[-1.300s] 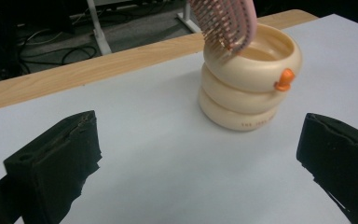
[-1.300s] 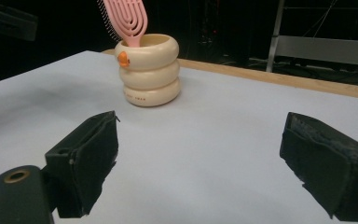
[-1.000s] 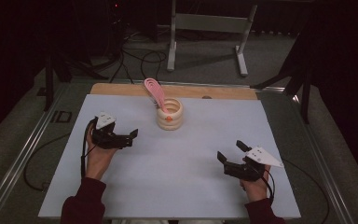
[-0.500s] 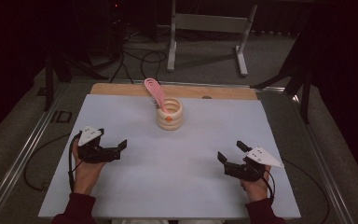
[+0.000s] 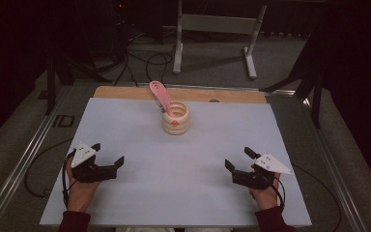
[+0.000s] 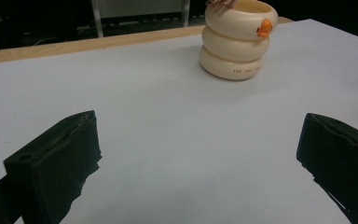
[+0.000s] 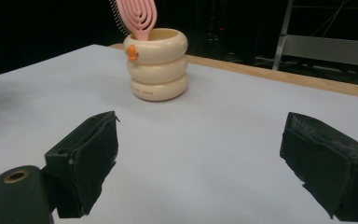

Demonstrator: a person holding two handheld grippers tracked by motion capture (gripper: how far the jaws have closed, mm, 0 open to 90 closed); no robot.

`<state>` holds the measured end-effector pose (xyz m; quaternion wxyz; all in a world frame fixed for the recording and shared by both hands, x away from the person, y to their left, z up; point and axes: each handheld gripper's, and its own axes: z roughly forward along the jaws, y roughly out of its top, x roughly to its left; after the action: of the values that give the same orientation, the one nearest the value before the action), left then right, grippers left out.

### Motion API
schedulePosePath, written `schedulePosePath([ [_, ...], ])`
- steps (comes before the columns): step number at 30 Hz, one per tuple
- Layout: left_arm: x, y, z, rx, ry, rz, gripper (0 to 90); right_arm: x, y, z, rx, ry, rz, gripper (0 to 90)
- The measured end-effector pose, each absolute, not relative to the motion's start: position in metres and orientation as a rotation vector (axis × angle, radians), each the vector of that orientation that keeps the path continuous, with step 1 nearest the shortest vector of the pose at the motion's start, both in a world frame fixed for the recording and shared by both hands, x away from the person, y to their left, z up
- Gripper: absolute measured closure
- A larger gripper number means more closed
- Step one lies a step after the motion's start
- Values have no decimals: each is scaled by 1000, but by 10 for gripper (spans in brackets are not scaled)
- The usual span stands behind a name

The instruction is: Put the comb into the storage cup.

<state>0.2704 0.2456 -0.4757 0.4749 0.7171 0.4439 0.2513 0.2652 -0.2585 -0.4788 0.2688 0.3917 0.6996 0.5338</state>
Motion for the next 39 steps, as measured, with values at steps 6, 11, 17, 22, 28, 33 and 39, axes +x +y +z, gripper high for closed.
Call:
schedulePosePath([
  [6,260,252,-479,1741,1079,630,0,262,-261,-479,1055,1887,1452,111],
  [11,254,255,-482,1737,1070,642,0,262,-265,-480,1063,1885,1443,111],
  [17,251,255,-482,1737,1052,667,0,262,-270,-481,1052,1883,1436,110],
  [22,248,255,-480,1738,1024,689,0,262,-273,-482,1055,1886,1431,110],
  [28,246,257,-479,1716,1016,694,0,264,-277,-483,1067,1895,1428,109],
  [33,246,260,-479,1701,1021,706,0,264,-278,-483,1068,1895,1430,109],
  [39,245,261,-478,1692,1017,726,0,263,-278,-484,1063,1899,1415,110],
])
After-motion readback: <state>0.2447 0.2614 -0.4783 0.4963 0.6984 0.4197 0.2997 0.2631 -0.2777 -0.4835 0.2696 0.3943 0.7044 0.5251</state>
